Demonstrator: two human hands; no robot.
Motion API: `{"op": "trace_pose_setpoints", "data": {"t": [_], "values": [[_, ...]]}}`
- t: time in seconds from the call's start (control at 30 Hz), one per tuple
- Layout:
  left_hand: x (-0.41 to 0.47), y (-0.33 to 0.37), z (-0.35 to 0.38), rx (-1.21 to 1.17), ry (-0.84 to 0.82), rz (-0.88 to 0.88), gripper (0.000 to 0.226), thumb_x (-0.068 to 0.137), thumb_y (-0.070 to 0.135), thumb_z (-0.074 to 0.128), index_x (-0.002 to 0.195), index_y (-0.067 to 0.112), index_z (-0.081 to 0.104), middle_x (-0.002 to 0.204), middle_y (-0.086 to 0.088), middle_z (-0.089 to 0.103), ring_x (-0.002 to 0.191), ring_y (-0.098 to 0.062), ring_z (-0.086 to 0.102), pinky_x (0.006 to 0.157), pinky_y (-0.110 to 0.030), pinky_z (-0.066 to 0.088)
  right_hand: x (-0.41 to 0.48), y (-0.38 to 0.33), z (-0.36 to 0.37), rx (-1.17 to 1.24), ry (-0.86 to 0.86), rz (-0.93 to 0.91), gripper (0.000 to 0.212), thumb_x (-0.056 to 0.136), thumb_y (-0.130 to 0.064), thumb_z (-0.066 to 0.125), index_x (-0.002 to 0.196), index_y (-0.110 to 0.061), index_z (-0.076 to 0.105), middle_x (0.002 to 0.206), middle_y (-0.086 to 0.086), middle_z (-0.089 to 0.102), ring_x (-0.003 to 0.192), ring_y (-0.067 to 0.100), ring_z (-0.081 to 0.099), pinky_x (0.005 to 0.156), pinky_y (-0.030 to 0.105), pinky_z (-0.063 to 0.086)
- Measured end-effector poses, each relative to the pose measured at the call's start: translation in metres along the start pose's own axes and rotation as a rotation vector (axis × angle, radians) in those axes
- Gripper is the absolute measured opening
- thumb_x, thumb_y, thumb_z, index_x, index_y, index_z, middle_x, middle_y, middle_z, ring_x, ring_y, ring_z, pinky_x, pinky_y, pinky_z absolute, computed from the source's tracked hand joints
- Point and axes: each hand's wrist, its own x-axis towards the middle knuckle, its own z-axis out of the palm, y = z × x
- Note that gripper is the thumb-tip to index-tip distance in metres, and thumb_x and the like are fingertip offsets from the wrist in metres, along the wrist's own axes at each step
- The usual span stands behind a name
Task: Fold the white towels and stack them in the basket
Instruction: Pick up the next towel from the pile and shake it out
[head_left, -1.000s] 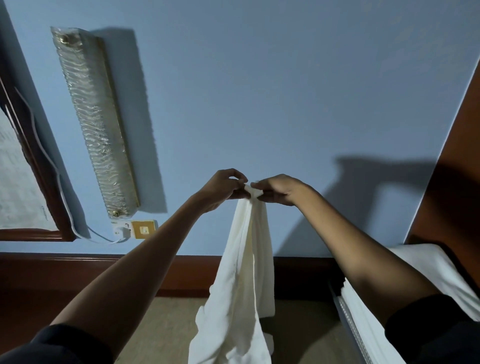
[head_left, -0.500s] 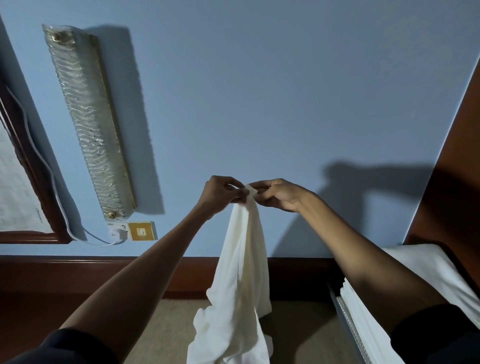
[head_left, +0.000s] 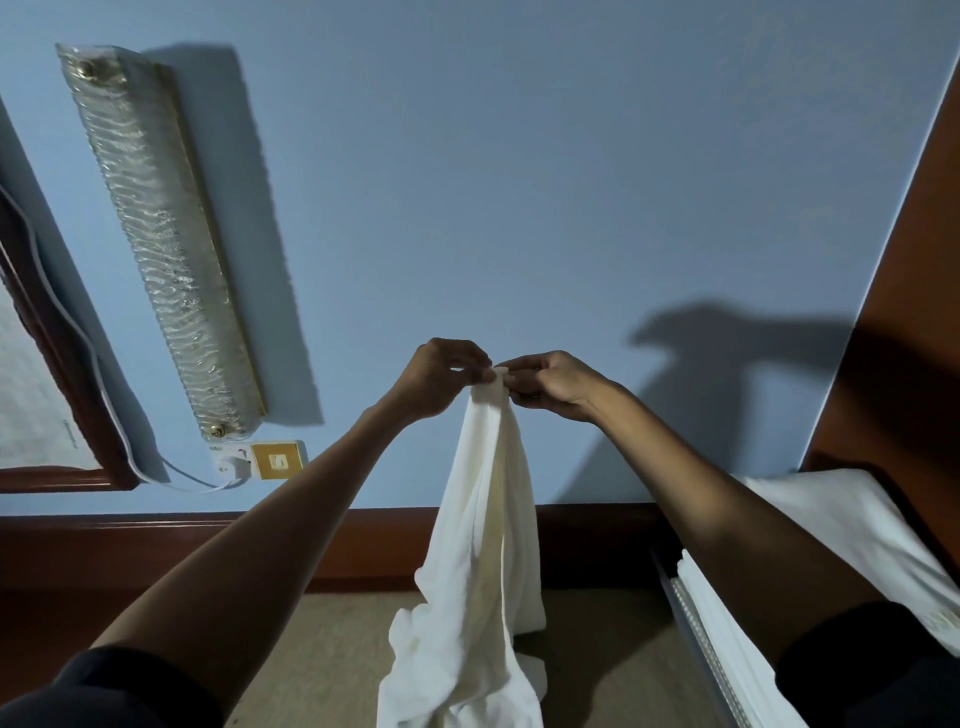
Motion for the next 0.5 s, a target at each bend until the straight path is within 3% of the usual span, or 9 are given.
{"op": "trace_pose_setpoints", "data": {"t": [0.1,0.23,0.33,0.4,0.5], "values": [[0.001,0.0,0.0,-0.008,-0.027,0.021,0.011,0.088,0.015,0.079,0.083,0.008,0.072,0.085,-0.006,0.072,0.077,-0.012,0.061,0.072,-0.023,0.046,-0.004,-0.003,-0.001,0.051,0.049,-0.011,0.019,0.091,0.011,0.064,0.107,0.003,0.071,0.096,0.015,0.073,0.086,0.021,0.072,0.076,0.025,0.06],[-0.001,0.001,0.002,0.026,-0.027,0.061,0.012,0.09,0.014,0.078,0.084,0.009,0.069,0.083,0.004,0.069,0.079,-0.009,0.064,0.072,-0.012,0.046,-0.009,-0.006,-0.002,0.084,0.037,0.007,0.022,0.091,0.011,0.064,0.111,0.005,0.07,0.096,0.014,0.074,0.085,0.02,0.074,0.077,0.025,0.061],[-0.001,0.0,0.002,0.023,-0.006,0.057,0.012,0.09,0.016,0.078,0.084,0.011,0.069,0.081,0.007,0.069,0.078,-0.008,0.063,0.071,-0.013,0.046,-0.015,-0.009,-0.004,0.046,-0.064,0.0,0.026,0.094,0.011,0.06,0.113,-0.001,0.072,0.105,0.012,0.075,0.097,0.021,0.074,0.083,0.023,0.059],[-0.001,0.001,0.003,0.02,0.007,0.053,0.012,0.09,0.016,0.078,0.083,0.012,0.069,0.079,0.008,0.068,0.076,-0.006,0.063,0.071,-0.014,0.046,-0.018,-0.009,-0.005,-0.004,-0.101,-0.028,0.029,0.092,0.009,0.065,0.117,-0.002,0.071,0.111,0.013,0.075,0.105,0.022,0.072,0.088,0.023,0.057],[-0.002,0.005,0.003,0.0,0.012,0.04,0.013,0.088,0.018,0.08,0.082,0.011,0.071,0.08,0.006,0.07,0.079,-0.011,0.064,0.069,-0.013,0.044,-0.02,-0.007,0.001,-0.119,-0.027,-0.096,0.033,0.084,0.005,0.077,0.116,-0.003,0.072,0.109,0.012,0.076,0.103,0.019,0.073,0.087,0.021,0.057]]}}
